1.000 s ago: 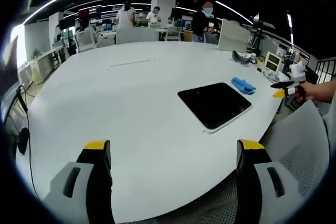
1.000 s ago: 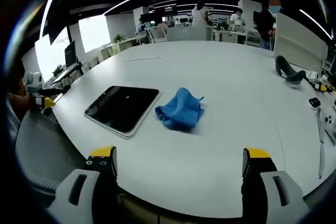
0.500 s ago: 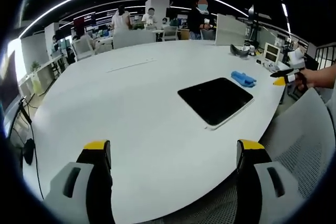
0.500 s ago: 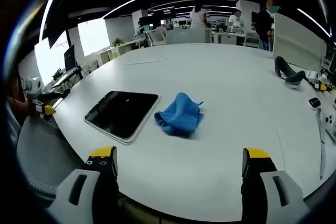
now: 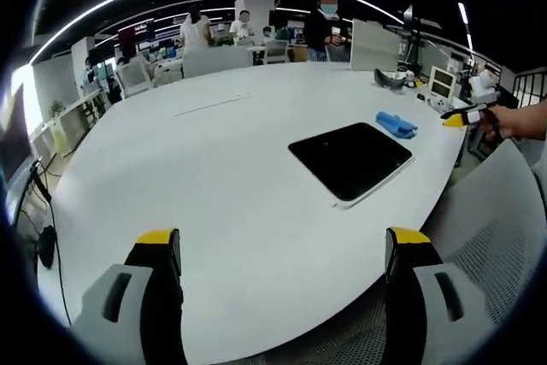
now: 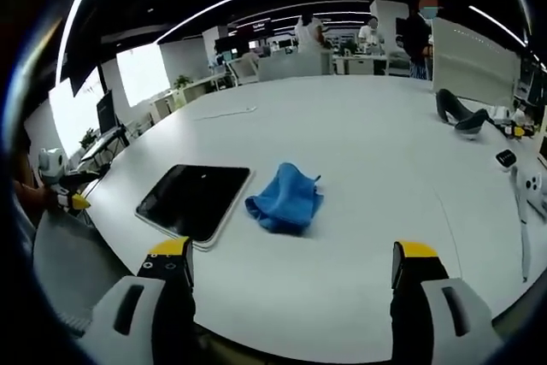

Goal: Wipe the mirror surface with the cleaning cloth until all visible marks leave the cleaned area.

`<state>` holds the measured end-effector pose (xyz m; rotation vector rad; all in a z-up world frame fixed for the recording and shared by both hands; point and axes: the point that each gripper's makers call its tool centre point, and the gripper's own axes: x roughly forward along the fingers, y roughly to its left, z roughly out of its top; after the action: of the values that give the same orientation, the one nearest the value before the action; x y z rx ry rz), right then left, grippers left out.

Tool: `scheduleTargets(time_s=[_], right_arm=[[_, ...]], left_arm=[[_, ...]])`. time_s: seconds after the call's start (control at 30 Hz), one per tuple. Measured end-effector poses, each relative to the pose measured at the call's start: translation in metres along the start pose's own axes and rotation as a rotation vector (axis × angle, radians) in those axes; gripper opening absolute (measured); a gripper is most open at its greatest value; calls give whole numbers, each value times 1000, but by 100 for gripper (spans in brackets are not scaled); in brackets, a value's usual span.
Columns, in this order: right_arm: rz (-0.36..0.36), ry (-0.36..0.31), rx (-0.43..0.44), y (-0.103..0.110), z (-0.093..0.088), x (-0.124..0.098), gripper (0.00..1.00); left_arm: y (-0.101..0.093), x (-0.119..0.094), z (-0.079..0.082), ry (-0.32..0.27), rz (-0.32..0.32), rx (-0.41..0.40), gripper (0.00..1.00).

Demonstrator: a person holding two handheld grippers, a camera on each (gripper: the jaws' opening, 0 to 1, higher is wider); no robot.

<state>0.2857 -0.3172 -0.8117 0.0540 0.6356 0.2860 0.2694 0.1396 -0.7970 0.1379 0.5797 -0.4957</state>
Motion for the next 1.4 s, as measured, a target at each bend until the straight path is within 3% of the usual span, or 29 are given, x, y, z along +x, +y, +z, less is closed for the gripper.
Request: scheduleTargets(time_s=[0.33,0.7,0.93,1.0,1.1,1.27,1.4], right_arm=[[3,2,7,5,4,0,94],[9,-21,-32,15,39,12,85],[26,-17,-21,23,57,44,68],[23,-11,-16,22,59,55,57],[-6,35,31,16,52,70,43],[-55,87,21,10,39,86,29],[-74,144,13,5,23,96,26]], left_arm=[[0,-1,-1,2,3,-13,99],[-1,0,-6,24,5,12,98],[1,1,-6,22,10,24,97],[2,0,-4,17,15,24,97],[2,1,-5,22,17,31,97],[2,0,-4,20,21,39,96],[4,0,-5,21,25,41,96]])
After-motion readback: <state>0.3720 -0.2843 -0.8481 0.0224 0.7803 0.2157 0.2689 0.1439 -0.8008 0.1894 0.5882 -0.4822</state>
